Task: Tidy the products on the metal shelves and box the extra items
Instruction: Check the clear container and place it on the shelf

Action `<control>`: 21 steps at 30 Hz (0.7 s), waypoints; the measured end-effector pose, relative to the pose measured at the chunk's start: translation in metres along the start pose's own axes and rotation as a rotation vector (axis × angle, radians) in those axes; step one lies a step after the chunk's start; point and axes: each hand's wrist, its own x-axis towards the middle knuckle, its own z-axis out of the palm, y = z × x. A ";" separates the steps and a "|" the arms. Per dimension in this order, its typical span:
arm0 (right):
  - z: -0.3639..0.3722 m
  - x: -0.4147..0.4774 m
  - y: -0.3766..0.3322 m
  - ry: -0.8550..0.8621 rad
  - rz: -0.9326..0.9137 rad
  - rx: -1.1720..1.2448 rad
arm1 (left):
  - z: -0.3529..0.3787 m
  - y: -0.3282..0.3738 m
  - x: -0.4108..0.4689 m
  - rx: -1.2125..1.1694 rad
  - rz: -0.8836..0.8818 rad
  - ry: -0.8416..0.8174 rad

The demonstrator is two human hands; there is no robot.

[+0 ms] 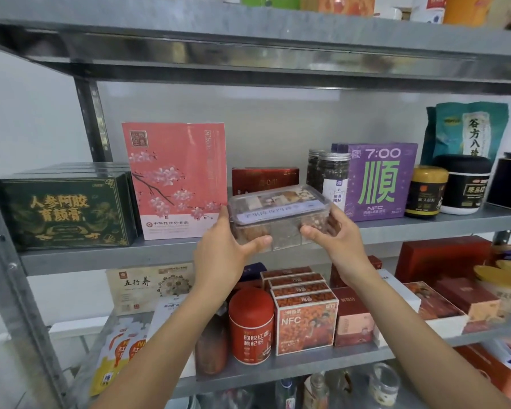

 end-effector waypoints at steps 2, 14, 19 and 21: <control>0.003 0.000 0.008 -0.020 0.024 -0.037 | 0.007 -0.002 0.000 0.114 0.019 0.033; 0.024 0.000 0.009 0.367 -0.368 -0.852 | 0.023 -0.024 0.022 0.409 0.290 0.353; 0.034 0.013 0.017 0.107 -0.743 -1.252 | 0.036 -0.032 0.027 0.445 0.365 0.383; 0.038 0.016 0.021 0.076 -0.703 -1.327 | 0.038 -0.035 0.030 0.500 0.406 0.403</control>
